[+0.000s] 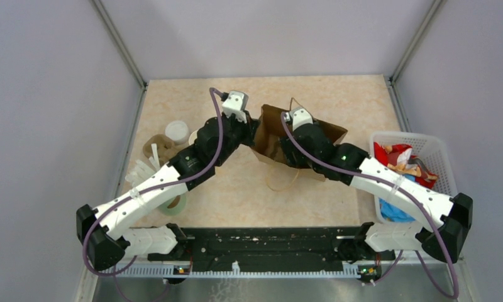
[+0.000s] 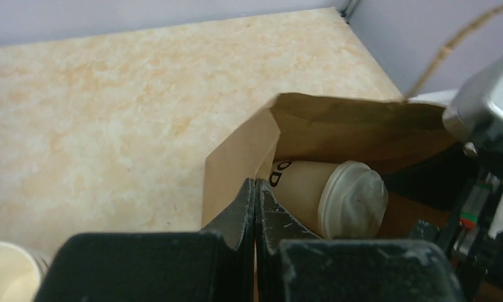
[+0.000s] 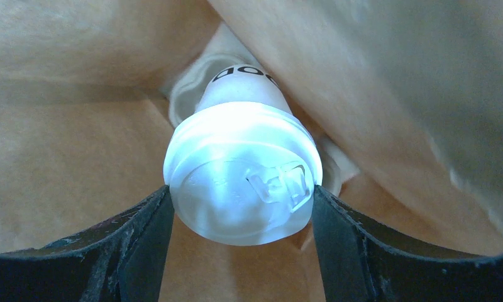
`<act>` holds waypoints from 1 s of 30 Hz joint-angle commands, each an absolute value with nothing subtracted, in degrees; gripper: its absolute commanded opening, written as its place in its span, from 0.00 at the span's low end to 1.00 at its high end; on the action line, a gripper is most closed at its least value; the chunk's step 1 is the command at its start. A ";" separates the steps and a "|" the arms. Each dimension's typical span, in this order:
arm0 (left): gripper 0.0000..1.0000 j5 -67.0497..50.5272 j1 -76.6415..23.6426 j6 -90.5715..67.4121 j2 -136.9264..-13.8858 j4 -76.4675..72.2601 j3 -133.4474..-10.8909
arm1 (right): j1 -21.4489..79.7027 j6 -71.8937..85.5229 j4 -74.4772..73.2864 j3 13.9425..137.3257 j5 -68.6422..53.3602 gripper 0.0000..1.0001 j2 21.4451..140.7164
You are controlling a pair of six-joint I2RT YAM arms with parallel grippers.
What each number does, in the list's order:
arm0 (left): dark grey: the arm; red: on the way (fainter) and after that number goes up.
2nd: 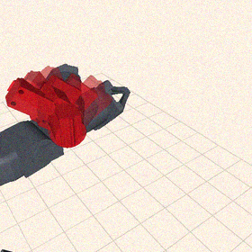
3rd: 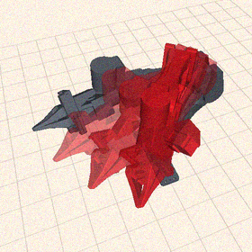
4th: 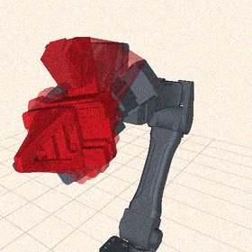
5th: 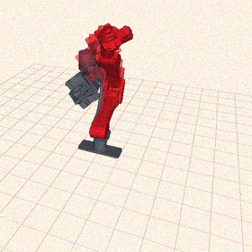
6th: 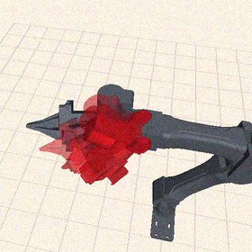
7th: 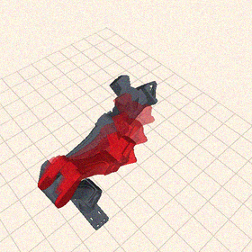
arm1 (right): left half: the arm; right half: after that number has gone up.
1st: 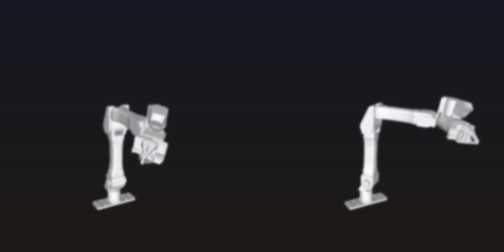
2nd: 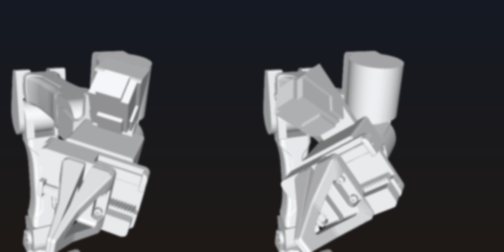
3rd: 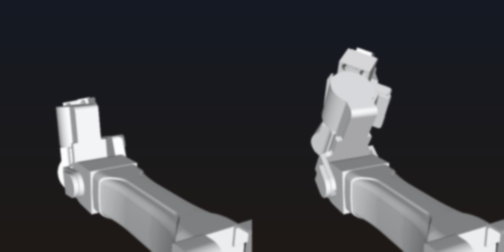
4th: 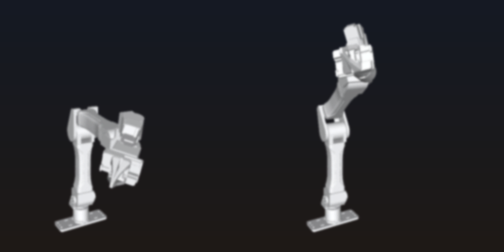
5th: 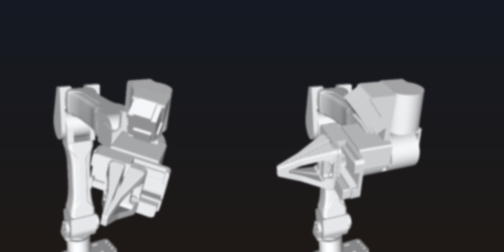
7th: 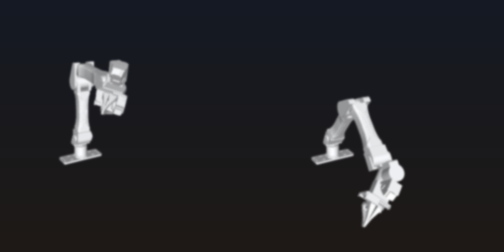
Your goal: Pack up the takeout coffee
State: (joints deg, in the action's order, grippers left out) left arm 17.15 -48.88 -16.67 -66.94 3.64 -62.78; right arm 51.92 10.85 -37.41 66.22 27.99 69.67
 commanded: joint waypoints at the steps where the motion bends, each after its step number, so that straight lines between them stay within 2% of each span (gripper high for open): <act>1: 0.00 24.94 -49.13 -29.46 -70.43 19.78 -73.70 | 51.69 12.84 -40.83 72.33 25.01 0.49 72.79; 4: 0.06 26.24 -49.13 -32.18 -74.09 28.85 -80.21 | 51.68 13.19 -40.36 72.46 24.58 0.49 73.76; 5: 0.12 26.34 -49.05 -32.94 -75.06 30.75 -81.82 | 51.68 13.22 -40.15 72.39 24.41 0.49 74.14; 7: 0.31 24.63 -48.72 -32.91 -76.28 32.26 -84.49 | 51.68 13.50 -40.43 72.93 24.59 0.49 74.76; 9: 0.40 21.89 -48.69 -30.88 -76.99 31.55 -86.62 | 51.68 13.61 -40.41 73.28 24.68 0.49 74.90; 10: 0.50 21.04 -48.69 -30.36 -77.26 31.52 -87.25 | 51.72 13.62 -40.16 73.18 24.70 0.49 74.76; 11: 0.56 20.84 -48.65 -30.10 -77.40 31.61 -87.60 | 51.69 13.64 -39.98 73.03 24.70 0.49 74.68; 12: 0.59 20.83 -48.61 -29.59 -77.59 31.82 -87.93 | 51.68 13.70 -39.85 72.95 24.61 0.49 74.62; 17: 0.61 23.03 -48.53 -27.94 -79.37 35.46 -89.19 | 51.68 13.80 -39.58 72.39 24.61 0.49 74.05; 24: 0.55 23.04 -47.70 -24.15 -84.30 36.87 -91.84 | 51.68 13.41 -39.17 72.05 24.31 0.49 73.29; 26: 0.51 23.87 -47.27 -22.92 -85.78 37.01 -93.37 | 51.66 13.44 -39.13 71.90 24.10 0.49 73.15; 30: 0.32 25.41 -46.78 -18.41 -87.49 34.46 -94.05 | 51.66 13.17 -38.77 71.40 23.86 0.49 72.56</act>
